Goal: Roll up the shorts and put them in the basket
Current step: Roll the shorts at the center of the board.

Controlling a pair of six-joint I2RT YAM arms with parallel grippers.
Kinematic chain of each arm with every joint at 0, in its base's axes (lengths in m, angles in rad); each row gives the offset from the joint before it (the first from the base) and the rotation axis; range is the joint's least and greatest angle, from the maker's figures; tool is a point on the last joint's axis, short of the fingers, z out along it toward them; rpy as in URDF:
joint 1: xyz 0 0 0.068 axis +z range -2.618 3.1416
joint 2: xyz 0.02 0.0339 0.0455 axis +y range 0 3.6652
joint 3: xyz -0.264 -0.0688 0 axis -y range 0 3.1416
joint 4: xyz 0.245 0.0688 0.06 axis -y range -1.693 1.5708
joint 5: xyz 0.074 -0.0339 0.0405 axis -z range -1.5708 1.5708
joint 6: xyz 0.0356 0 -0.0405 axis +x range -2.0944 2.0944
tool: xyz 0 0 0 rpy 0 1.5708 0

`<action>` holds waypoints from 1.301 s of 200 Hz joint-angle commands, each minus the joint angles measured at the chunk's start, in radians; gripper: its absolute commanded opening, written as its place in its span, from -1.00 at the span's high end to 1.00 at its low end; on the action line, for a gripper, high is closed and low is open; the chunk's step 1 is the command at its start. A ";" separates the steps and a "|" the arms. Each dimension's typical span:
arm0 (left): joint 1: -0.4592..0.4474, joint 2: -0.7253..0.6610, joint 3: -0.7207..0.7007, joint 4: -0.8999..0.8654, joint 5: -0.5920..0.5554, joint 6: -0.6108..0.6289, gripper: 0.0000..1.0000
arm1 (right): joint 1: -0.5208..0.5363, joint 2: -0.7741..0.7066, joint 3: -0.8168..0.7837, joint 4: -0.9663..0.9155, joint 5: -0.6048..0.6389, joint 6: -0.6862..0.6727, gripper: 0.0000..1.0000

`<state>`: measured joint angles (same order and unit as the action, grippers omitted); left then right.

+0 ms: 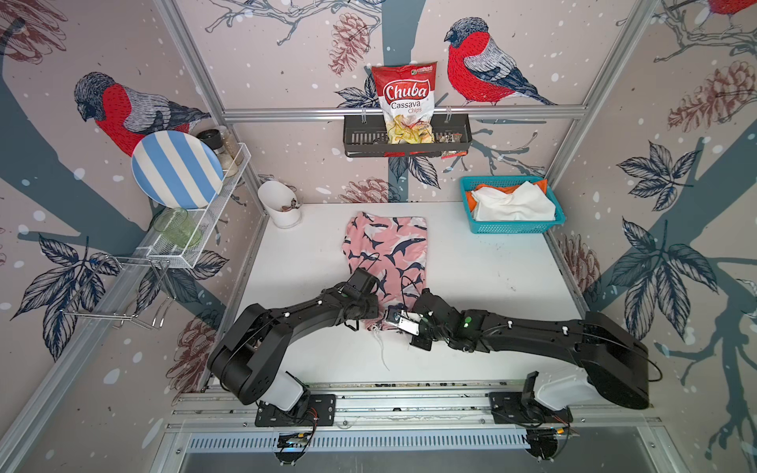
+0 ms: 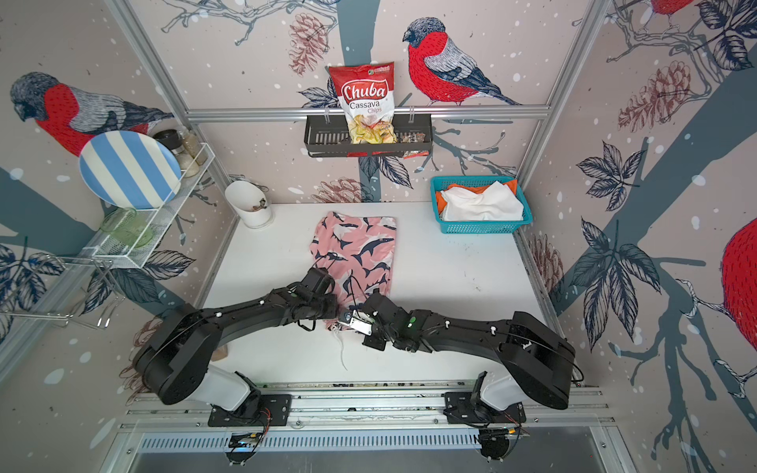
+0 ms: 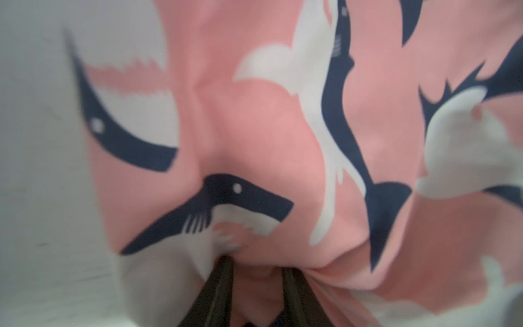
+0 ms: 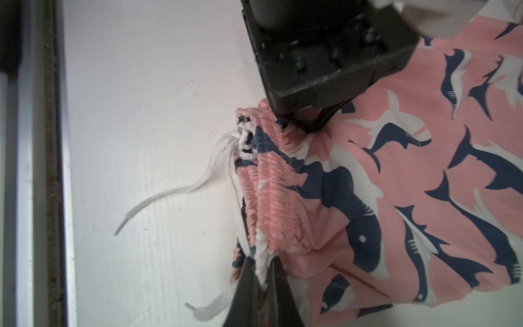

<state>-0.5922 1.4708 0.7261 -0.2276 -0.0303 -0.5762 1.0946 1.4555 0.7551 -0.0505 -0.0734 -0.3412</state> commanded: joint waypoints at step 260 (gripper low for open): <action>0.043 -0.203 -0.184 0.175 0.117 -0.244 -0.34 | -0.345 0.456 0.253 -0.029 -0.653 0.637 1.00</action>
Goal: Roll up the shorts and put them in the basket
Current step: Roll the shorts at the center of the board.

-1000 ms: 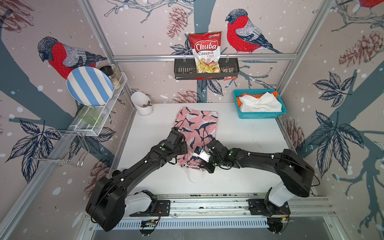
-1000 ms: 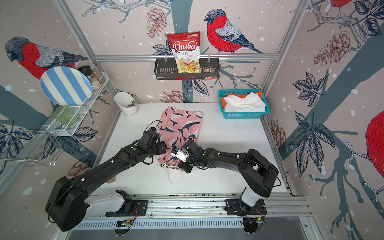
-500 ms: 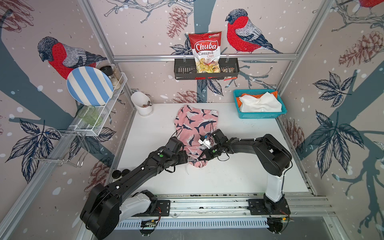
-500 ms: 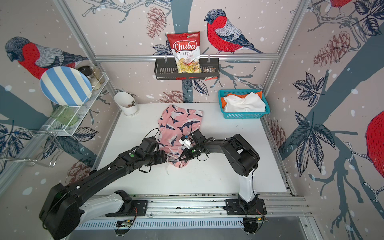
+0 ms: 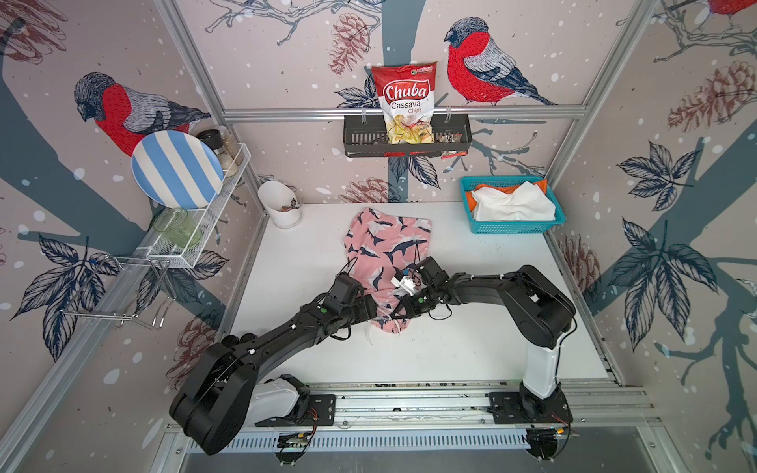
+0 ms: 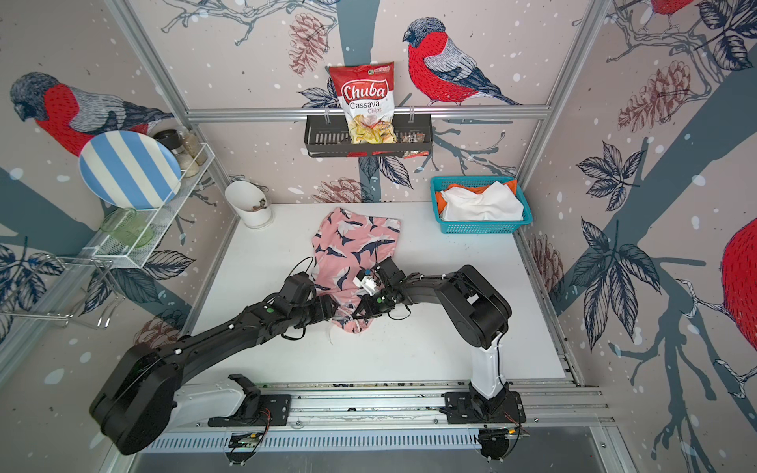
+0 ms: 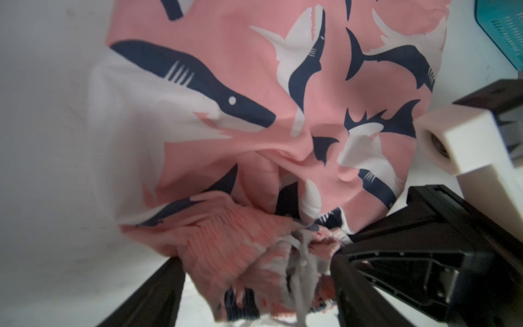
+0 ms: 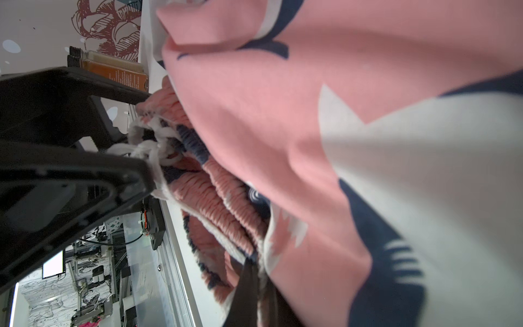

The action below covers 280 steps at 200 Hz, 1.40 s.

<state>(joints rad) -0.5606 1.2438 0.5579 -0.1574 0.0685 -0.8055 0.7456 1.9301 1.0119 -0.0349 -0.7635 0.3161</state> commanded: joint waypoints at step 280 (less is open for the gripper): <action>0.037 -0.105 -0.047 0.004 0.067 -0.003 1.00 | 0.392 -0.139 -0.083 0.225 0.983 -0.605 -1.00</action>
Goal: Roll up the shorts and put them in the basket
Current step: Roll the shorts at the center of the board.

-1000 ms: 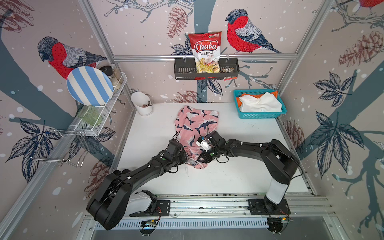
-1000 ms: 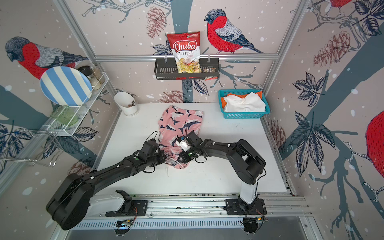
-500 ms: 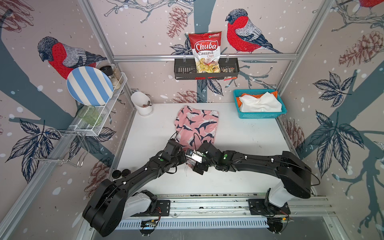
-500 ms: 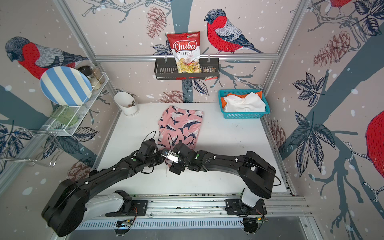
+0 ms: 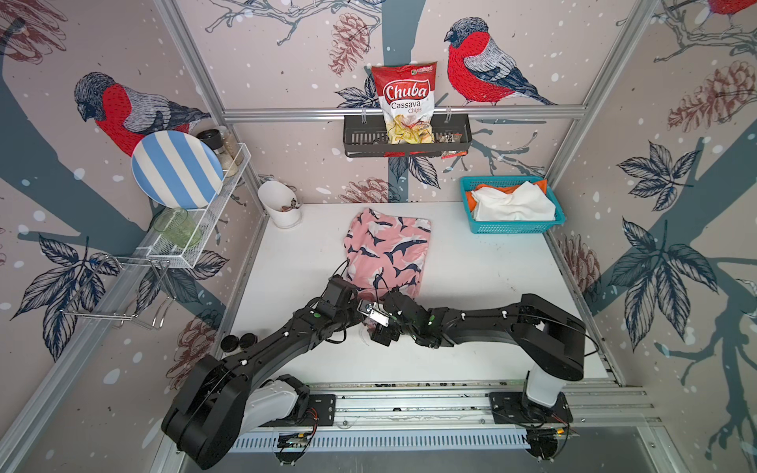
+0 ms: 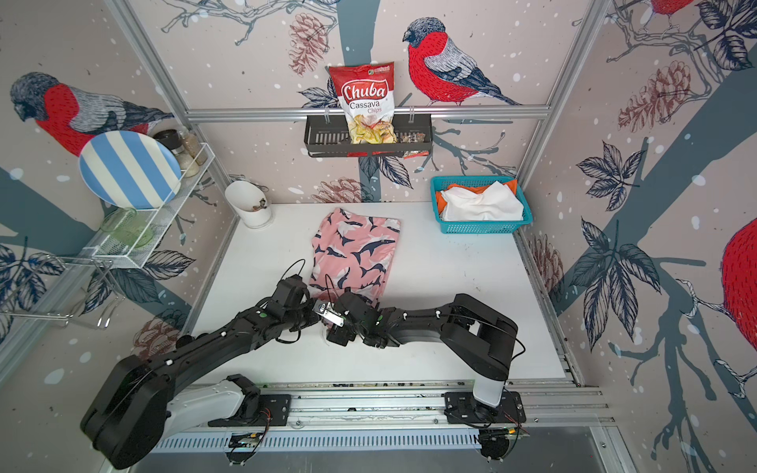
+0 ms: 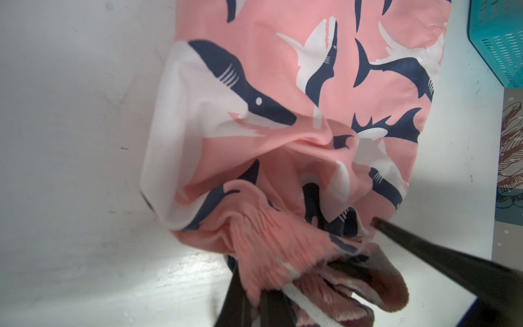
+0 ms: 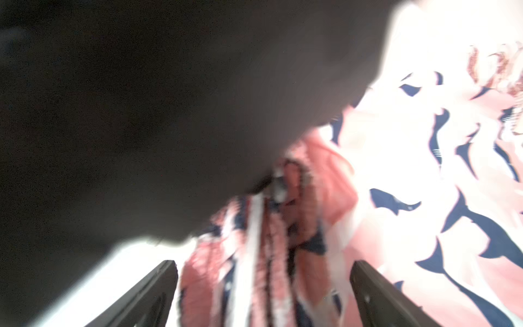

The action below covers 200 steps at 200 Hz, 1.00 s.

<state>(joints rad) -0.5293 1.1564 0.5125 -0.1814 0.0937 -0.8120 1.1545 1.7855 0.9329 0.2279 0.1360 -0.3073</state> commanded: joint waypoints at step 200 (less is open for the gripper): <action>0.020 -0.022 0.021 0.002 0.073 0.017 1.00 | 0.016 -0.014 -0.051 -0.027 -0.027 0.023 -1.00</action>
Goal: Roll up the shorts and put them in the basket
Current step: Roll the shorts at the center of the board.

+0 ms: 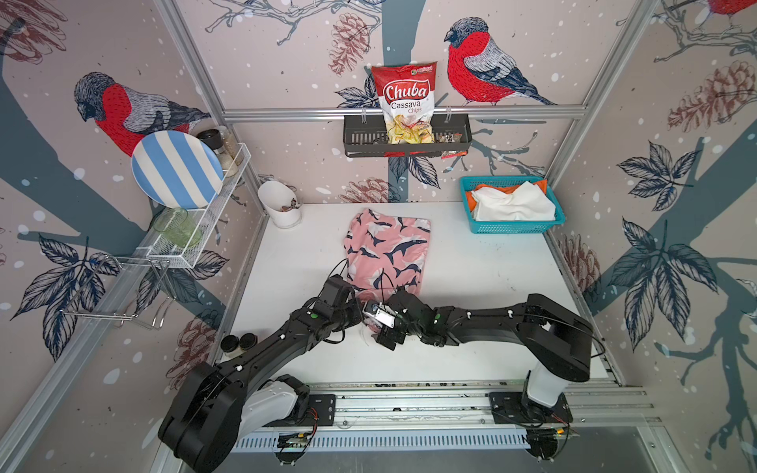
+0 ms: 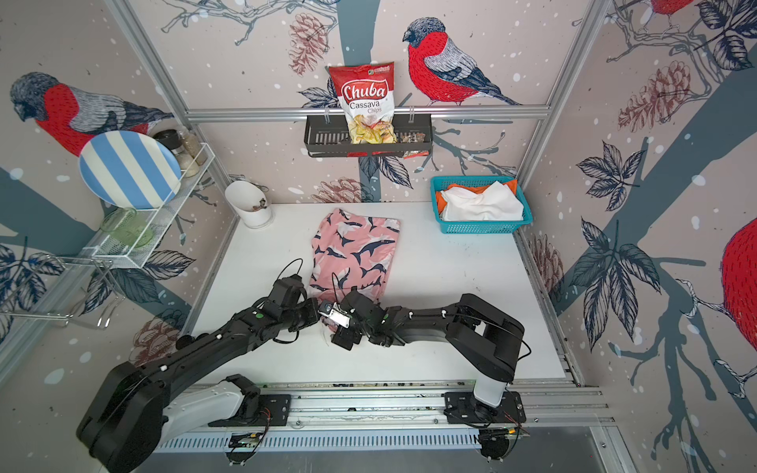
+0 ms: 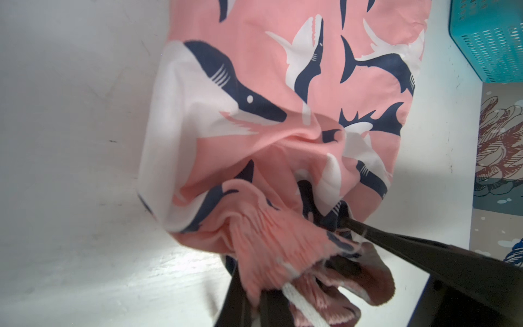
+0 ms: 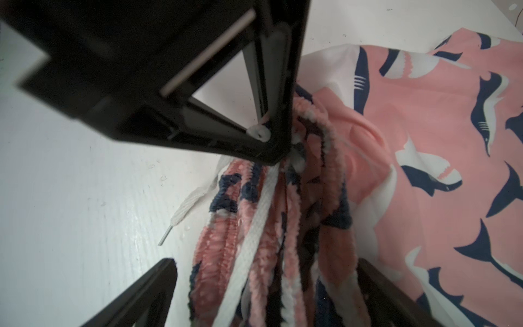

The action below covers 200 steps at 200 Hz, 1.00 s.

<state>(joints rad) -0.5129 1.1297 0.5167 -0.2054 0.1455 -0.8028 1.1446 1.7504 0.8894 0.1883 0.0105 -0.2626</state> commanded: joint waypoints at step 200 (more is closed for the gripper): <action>0.010 -0.020 -0.023 0.027 0.026 -0.009 0.99 | 0.066 -0.031 -0.082 0.107 0.173 -0.125 0.68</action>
<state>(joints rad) -0.5045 1.1221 0.5053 -0.2047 0.1707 -0.8124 1.2209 1.7191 0.7918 0.3302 0.2226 -0.4160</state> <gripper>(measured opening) 0.066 0.215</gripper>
